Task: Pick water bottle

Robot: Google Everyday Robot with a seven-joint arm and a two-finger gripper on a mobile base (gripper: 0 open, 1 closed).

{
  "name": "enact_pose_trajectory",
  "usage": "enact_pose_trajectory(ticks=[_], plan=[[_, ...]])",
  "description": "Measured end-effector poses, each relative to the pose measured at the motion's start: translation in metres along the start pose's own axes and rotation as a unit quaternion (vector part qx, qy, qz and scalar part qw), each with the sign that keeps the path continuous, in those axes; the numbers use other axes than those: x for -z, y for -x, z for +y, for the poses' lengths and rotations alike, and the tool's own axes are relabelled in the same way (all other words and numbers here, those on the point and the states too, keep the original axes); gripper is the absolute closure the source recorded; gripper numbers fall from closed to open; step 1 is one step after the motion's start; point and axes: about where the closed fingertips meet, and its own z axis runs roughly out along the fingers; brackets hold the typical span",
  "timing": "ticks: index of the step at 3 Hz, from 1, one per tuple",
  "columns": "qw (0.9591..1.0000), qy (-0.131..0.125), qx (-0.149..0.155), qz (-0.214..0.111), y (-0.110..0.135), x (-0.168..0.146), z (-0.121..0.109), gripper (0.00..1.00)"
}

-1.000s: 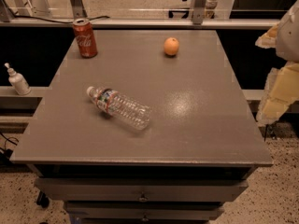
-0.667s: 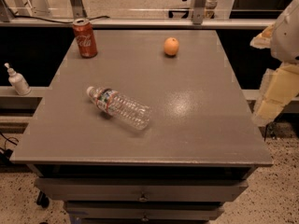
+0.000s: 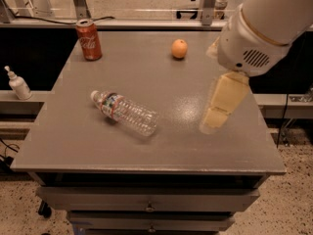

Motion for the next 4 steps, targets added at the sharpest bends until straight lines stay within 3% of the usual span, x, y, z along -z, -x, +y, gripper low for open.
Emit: enact_pose_trajectory(ticks=[1, 2, 3, 4], plan=[[0.9993, 0.021, 0.001, -0.032, 0.051, -0.02, 0.012, 0.0], [0.9978, 0.039, -0.011, -0.053, 0.086, -0.04, 0.024, 0.0], [0.996, 0.045, -0.019, -0.074, 0.114, -0.07, 0.034, 0.0], [0.9953, 0.037, -0.016, -0.088, 0.134, -0.102, 0.028, 0.0]])
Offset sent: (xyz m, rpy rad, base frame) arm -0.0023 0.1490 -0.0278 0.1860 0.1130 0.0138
